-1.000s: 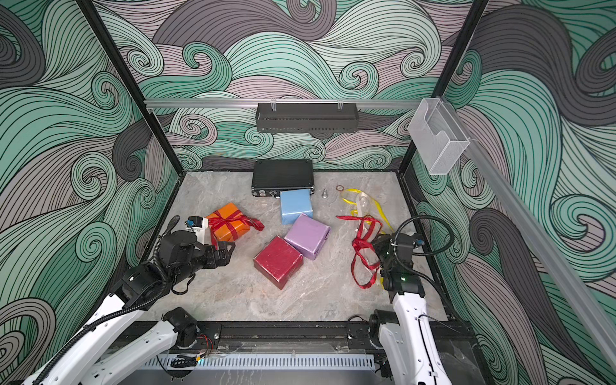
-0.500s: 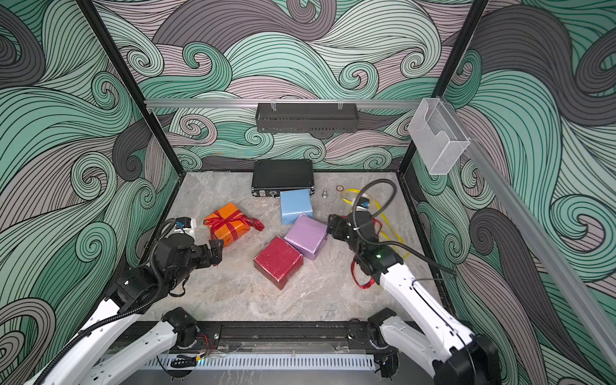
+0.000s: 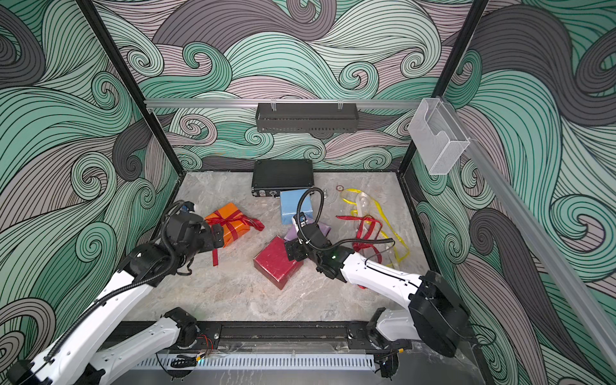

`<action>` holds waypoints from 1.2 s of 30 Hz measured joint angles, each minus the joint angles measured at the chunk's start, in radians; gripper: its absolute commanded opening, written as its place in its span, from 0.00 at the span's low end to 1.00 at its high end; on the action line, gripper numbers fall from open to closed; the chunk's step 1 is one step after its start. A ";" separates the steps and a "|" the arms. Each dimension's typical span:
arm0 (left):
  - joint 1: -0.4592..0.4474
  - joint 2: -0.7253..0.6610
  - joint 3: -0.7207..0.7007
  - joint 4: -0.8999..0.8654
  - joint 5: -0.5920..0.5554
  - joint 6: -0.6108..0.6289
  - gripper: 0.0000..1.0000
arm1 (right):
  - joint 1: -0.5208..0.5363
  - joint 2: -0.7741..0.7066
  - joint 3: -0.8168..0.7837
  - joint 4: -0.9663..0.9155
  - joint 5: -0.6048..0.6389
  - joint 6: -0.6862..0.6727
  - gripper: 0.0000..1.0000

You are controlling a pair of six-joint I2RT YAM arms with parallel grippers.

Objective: Untie the ribbon bows on the gift boxes
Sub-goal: Move the gift box to the center of the board.

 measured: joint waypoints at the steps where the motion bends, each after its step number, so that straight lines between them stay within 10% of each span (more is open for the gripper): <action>1: 0.031 0.045 0.027 0.000 0.026 0.000 0.98 | 0.002 0.002 -0.001 0.007 0.002 -0.002 0.94; 21: 0.289 0.837 0.430 -0.032 0.286 0.012 0.89 | 0.008 0.049 -0.012 0.082 0.033 -0.039 0.95; 36: 0.336 0.847 0.392 -0.014 0.384 0.038 0.88 | 0.010 0.090 -0.011 0.082 0.002 -0.048 0.95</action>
